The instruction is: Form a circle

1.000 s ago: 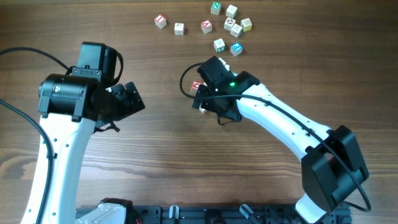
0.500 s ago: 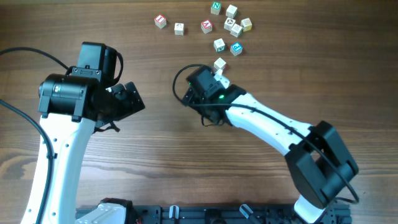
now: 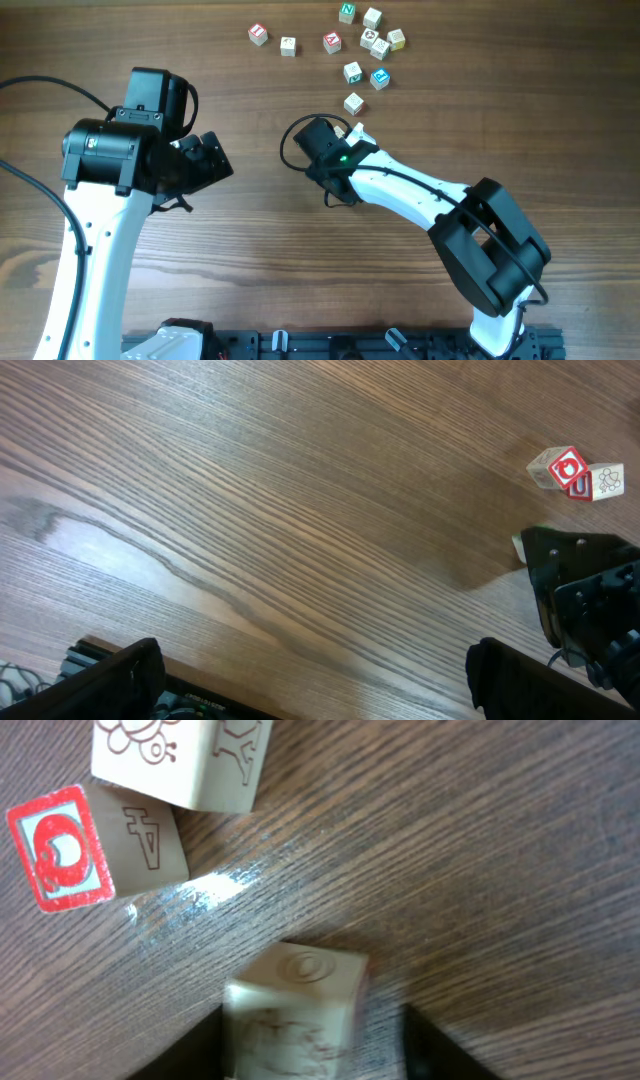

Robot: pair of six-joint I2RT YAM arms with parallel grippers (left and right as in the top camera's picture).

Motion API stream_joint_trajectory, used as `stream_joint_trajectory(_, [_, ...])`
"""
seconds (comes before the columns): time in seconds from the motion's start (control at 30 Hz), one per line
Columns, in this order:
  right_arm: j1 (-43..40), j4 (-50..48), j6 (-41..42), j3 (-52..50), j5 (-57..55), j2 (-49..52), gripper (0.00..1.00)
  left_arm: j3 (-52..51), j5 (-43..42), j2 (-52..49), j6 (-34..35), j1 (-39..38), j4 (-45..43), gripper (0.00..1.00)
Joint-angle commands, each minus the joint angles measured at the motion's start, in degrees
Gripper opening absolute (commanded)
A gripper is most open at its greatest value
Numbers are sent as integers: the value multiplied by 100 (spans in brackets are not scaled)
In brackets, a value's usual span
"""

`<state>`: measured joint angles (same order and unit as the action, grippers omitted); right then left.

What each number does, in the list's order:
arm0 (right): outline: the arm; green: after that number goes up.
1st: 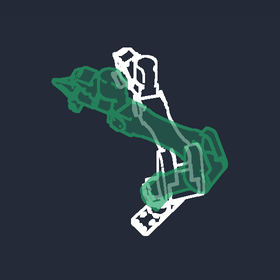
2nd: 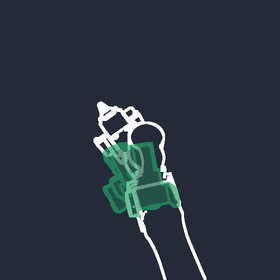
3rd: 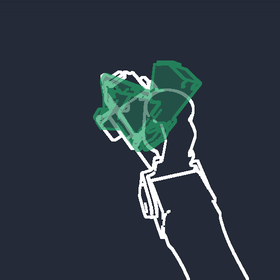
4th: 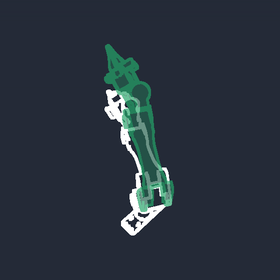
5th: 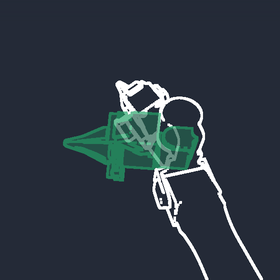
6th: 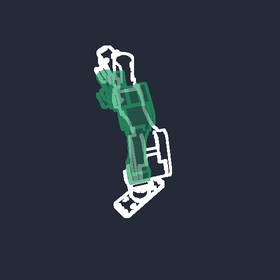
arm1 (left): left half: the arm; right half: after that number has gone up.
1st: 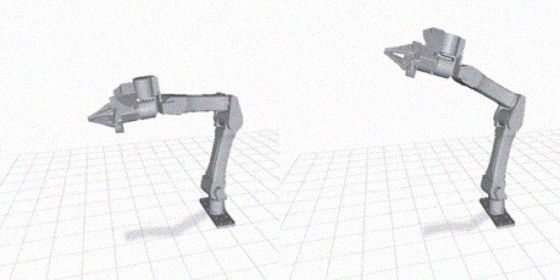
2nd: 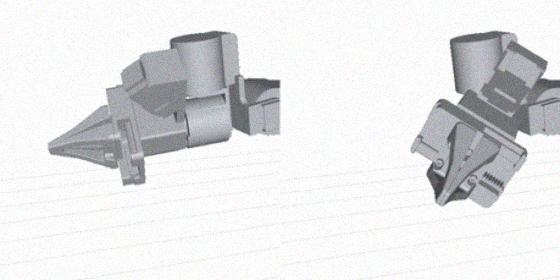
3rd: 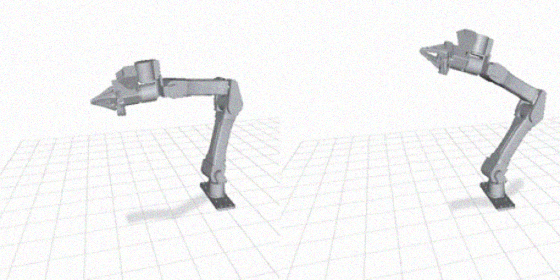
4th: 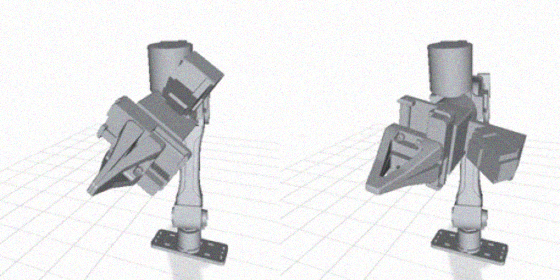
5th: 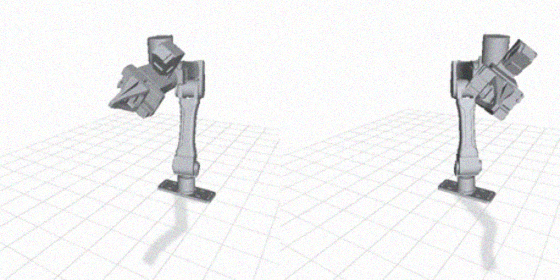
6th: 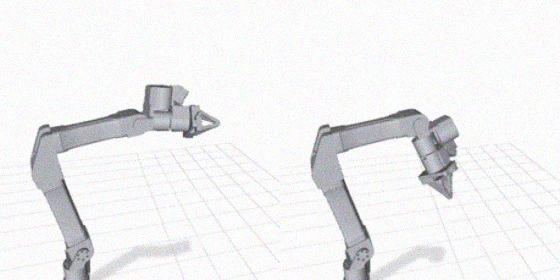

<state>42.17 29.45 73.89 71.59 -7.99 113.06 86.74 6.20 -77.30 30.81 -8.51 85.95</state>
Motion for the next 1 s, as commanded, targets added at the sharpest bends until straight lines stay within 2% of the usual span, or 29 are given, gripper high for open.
stream_joint_trajectory(0.0, [-7, 0, -509, -35, -55, 98, 37, 15, 98, 37, 96, 0, 4, 100])
stream_joint_trajectory(0.1, [2, 11, -1108, -28, -59, 94, 34, 15, 98, 37, 96, 0, 4, 100])
stream_joint_trajectory(0.3, [-9, -57, -3307, 24, -79, 94, 33, 15, 96, 37, 96, 0, 4, 100])
stream_joint_trajectory(0.33, [-9, -79, -3432, 24, -107, 94, 34, 15, 96, 37, 96, 0, 4, 100])
stream_joint_trajectory(0.63, [-13, -627, -4096, 24, -179, 94, 31, 15, 98, 37, 96, 0, 4, 100])
stream_joint_trajectory(0.9, [-125, -595, -4024, 22, -321, 94, 31, 15, 96, 37, 96, 0, 4, 100])
stream_joint_trajectory(0.97, [-223, -511, -3471, 22, -317, 94, 32, 15, 96, 37, 96, 0, 4, 100])
